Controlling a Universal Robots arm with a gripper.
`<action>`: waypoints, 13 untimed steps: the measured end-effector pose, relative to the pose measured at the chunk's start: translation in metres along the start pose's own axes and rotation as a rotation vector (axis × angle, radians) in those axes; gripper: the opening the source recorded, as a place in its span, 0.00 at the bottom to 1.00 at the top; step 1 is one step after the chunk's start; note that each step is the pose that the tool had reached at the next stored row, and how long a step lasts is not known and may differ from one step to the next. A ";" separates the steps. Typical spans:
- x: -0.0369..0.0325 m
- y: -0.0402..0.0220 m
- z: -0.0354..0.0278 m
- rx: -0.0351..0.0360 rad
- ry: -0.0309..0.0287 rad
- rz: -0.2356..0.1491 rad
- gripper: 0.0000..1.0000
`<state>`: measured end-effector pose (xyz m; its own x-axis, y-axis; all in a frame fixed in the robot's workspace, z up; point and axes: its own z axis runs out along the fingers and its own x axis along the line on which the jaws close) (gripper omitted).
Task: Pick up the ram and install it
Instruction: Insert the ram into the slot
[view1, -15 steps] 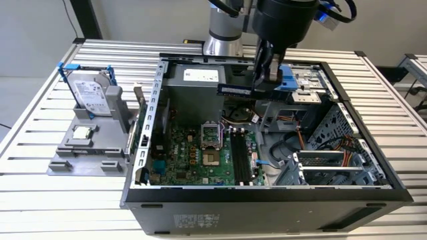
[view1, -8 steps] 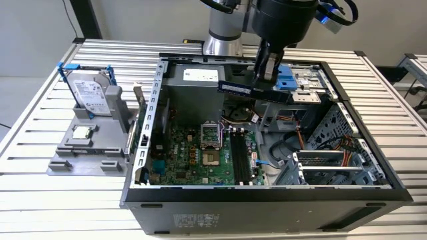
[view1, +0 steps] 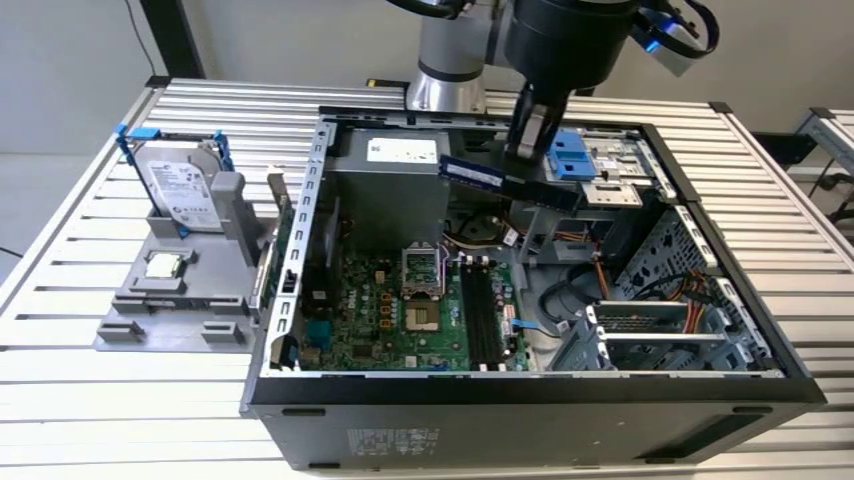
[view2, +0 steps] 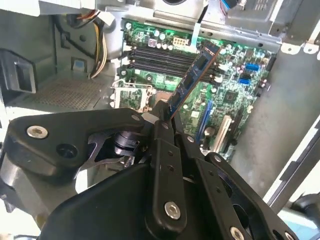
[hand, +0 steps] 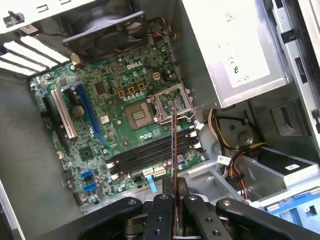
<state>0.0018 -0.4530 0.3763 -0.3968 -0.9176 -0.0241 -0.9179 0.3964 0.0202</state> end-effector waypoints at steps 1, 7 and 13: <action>0.0000 0.0000 0.0000 0.0004 -0.0004 0.016 0.00; 0.0000 0.0000 0.0000 0.0028 -0.0023 0.116 0.00; 0.0000 0.0000 0.0000 0.0052 -0.0044 0.216 0.00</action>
<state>0.0018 -0.4530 0.3763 -0.5845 -0.8110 -0.0242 -0.8114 0.5842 0.0203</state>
